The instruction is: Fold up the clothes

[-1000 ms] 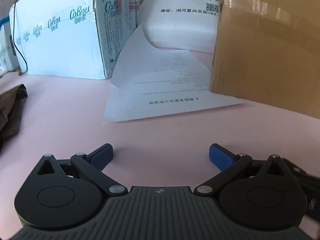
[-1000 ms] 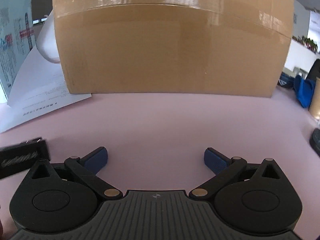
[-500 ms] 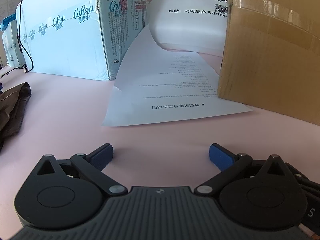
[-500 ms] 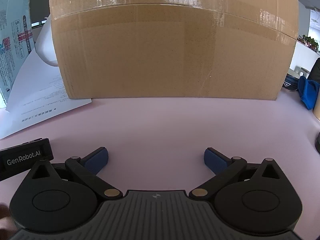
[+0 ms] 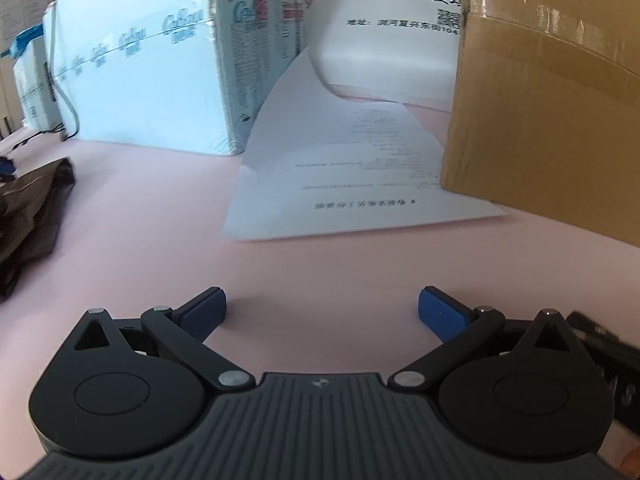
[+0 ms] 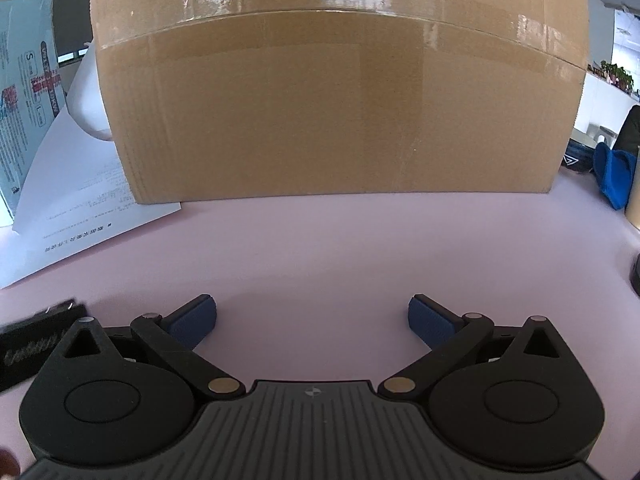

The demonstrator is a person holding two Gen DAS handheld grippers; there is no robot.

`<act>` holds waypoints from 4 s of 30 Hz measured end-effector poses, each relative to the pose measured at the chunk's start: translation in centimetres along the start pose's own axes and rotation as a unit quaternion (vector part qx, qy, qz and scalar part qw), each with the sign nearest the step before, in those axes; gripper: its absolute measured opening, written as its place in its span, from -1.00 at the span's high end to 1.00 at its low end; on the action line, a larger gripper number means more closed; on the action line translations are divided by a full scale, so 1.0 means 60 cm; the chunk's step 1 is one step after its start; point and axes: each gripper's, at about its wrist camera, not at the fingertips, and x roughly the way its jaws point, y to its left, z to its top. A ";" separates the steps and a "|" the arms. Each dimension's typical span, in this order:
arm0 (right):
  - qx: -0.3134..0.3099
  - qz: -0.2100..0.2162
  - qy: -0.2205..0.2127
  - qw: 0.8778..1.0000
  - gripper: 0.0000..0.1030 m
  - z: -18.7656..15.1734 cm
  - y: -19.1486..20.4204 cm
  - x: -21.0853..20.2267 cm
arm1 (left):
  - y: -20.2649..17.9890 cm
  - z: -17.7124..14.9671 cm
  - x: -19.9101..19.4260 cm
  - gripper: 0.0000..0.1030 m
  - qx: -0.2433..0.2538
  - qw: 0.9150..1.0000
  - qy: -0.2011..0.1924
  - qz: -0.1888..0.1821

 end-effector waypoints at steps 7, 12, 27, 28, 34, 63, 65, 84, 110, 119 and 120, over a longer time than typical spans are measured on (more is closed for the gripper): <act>0.001 -0.023 0.002 1.000 -1.00 -0.003 0.007 -0.002 | 0.003 -0.015 -0.019 -1.00 -0.006 1.000 0.000 0.004; 0.007 -0.034 0.002 0.999 -1.00 -0.006 0.008 -0.005 | 0.002 -0.017 -0.020 -1.00 -0.003 1.000 -0.002 0.005; 0.007 -0.034 0.003 0.999 -1.00 -0.006 0.006 -0.004 | 0.003 -0.017 -0.019 -1.00 -0.007 1.000 -0.001 0.002; 0.007 -0.033 0.003 0.999 -1.00 -0.006 0.005 -0.004 | 0.003 -0.017 -0.019 -1.00 -0.007 1.000 -0.001 0.002; 0.007 -0.033 0.003 0.999 -1.00 -0.006 0.004 -0.004 | 0.003 -0.017 -0.019 -1.00 -0.007 1.000 -0.001 0.002; 0.006 -0.033 0.003 0.999 -1.00 -0.005 0.004 -0.007 | 0.002 -0.017 -0.020 -1.00 -0.007 1.000 -0.001 0.003; 0.006 -0.033 0.003 0.999 -1.00 -0.005 0.004 -0.007 | 0.002 -0.017 -0.020 -1.00 -0.007 1.000 -0.001 0.003; 0.006 -0.032 0.003 0.999 -1.00 -0.005 0.006 -0.006 | 0.003 -0.017 -0.019 -1.00 -0.007 1.000 -0.001 0.001; 0.006 -0.032 0.003 0.999 -1.00 -0.006 0.005 -0.004 | 0.004 -0.016 -0.019 -1.00 -0.006 1.000 -0.001 0.002; 0.006 -0.032 0.003 0.999 -1.00 -0.007 0.005 -0.004 | 0.004 -0.016 -0.019 -1.00 -0.006 1.000 -0.001 0.002; 0.006 -0.032 0.003 0.999 -1.00 -0.007 0.005 -0.004 | 0.004 -0.016 -0.019 -1.00 -0.006 1.000 -0.001 0.002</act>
